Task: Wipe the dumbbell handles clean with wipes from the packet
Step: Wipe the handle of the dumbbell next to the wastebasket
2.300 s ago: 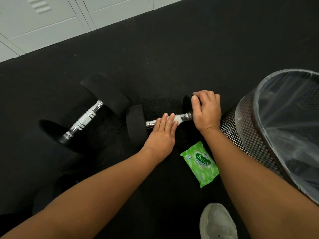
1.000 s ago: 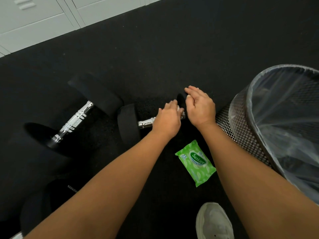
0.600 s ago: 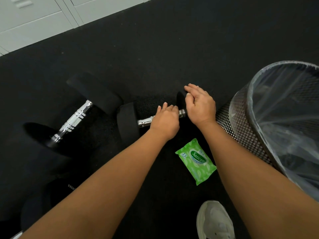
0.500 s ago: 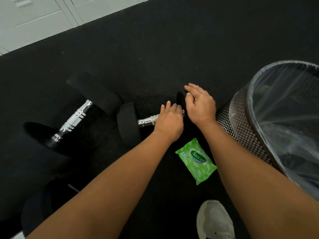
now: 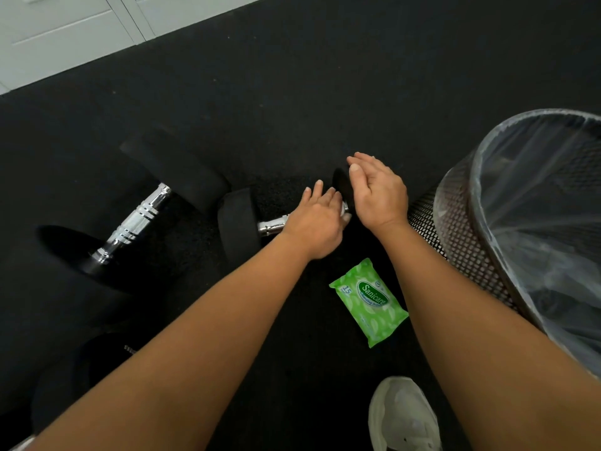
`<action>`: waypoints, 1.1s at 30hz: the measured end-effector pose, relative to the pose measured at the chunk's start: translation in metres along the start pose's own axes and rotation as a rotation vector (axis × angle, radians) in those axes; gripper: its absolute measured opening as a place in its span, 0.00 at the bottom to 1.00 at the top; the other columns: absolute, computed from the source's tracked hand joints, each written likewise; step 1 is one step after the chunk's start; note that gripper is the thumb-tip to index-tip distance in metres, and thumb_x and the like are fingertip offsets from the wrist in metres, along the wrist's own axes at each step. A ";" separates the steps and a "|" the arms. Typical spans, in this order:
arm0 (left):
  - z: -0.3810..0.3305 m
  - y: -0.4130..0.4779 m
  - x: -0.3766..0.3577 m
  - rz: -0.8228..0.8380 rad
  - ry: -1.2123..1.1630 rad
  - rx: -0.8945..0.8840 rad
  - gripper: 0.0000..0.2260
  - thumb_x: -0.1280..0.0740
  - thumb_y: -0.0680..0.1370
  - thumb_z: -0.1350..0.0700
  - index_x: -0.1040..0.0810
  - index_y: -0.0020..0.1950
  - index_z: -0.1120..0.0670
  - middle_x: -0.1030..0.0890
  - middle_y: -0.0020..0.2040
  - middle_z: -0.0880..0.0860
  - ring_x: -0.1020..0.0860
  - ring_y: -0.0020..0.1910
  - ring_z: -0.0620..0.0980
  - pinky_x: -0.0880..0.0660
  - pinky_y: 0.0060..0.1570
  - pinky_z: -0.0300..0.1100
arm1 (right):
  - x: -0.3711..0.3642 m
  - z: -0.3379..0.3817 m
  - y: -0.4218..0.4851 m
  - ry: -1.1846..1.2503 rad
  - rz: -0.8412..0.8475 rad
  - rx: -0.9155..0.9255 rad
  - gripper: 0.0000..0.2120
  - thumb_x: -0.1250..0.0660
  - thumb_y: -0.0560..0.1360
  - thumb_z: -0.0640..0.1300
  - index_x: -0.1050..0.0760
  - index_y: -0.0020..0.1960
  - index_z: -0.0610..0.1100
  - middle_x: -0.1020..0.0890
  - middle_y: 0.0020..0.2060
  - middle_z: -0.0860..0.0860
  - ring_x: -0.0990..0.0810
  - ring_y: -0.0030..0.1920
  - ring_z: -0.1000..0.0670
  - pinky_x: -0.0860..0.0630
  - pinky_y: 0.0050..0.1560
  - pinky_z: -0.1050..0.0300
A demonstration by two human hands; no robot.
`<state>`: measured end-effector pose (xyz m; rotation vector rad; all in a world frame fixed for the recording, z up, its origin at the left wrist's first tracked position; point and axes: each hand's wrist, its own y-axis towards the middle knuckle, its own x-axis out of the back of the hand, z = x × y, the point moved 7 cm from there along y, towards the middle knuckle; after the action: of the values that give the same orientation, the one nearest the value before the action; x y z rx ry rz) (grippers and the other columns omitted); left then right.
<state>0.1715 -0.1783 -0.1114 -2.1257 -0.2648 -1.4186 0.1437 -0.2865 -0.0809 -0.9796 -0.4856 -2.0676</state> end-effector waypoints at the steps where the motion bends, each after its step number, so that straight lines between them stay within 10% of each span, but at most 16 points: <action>1: -0.001 -0.004 0.000 -0.010 -0.008 -0.013 0.26 0.51 0.83 0.48 0.47 0.77 0.61 0.45 0.77 0.58 0.54 0.77 0.58 0.55 0.74 0.51 | 0.000 -0.001 0.000 -0.005 0.000 -0.002 0.19 0.47 0.80 0.51 0.24 0.64 0.49 0.25 0.66 0.54 0.32 0.70 0.52 0.37 0.69 0.55; 6: 0.008 -0.026 -0.005 -0.072 -0.001 -0.039 0.24 0.51 0.83 0.51 0.48 0.77 0.60 0.46 0.77 0.58 0.54 0.77 0.56 0.55 0.75 0.49 | -0.001 -0.002 0.000 -0.012 -0.007 -0.015 0.17 0.46 0.81 0.51 0.24 0.64 0.50 0.25 0.66 0.55 0.33 0.70 0.53 0.37 0.68 0.56; 13: 0.007 0.010 0.017 0.025 -0.170 0.190 0.13 0.44 0.81 0.55 0.27 0.59 0.60 0.22 0.58 0.61 0.25 0.58 0.61 0.31 0.58 0.51 | -0.001 0.000 -0.001 0.000 -0.016 0.000 0.17 0.45 0.79 0.51 0.23 0.63 0.50 0.24 0.65 0.55 0.30 0.68 0.52 0.34 0.68 0.52; 19: 0.008 -0.008 0.013 -0.138 -0.119 -0.014 0.12 0.43 0.79 0.58 0.27 0.60 0.60 0.22 0.56 0.58 0.25 0.57 0.57 0.38 0.66 0.50 | 0.000 -0.001 0.000 -0.006 -0.030 -0.008 0.19 0.46 0.78 0.53 0.23 0.63 0.50 0.24 0.65 0.55 0.30 0.68 0.52 0.32 0.67 0.51; 27: 0.025 0.009 0.013 0.023 -0.197 0.335 0.14 0.44 0.80 0.53 0.24 0.57 0.58 0.21 0.57 0.60 0.23 0.55 0.61 0.28 0.51 0.49 | -0.001 0.000 -0.001 -0.011 -0.027 -0.005 0.19 0.45 0.78 0.53 0.23 0.63 0.51 0.24 0.65 0.55 0.29 0.67 0.51 0.33 0.67 0.52; 33: 0.003 0.009 0.013 0.002 -0.186 0.189 0.13 0.42 0.78 0.55 0.26 0.59 0.58 0.22 0.58 0.59 0.25 0.58 0.60 0.33 0.61 0.52 | -0.001 0.000 0.000 -0.020 -0.032 -0.002 0.19 0.45 0.78 0.52 0.23 0.63 0.50 0.24 0.65 0.55 0.29 0.67 0.51 0.33 0.67 0.51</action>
<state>0.1835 -0.1857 -0.1037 -2.1003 -0.4495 -1.1469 0.1438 -0.2862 -0.0814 -0.9999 -0.5132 -2.0888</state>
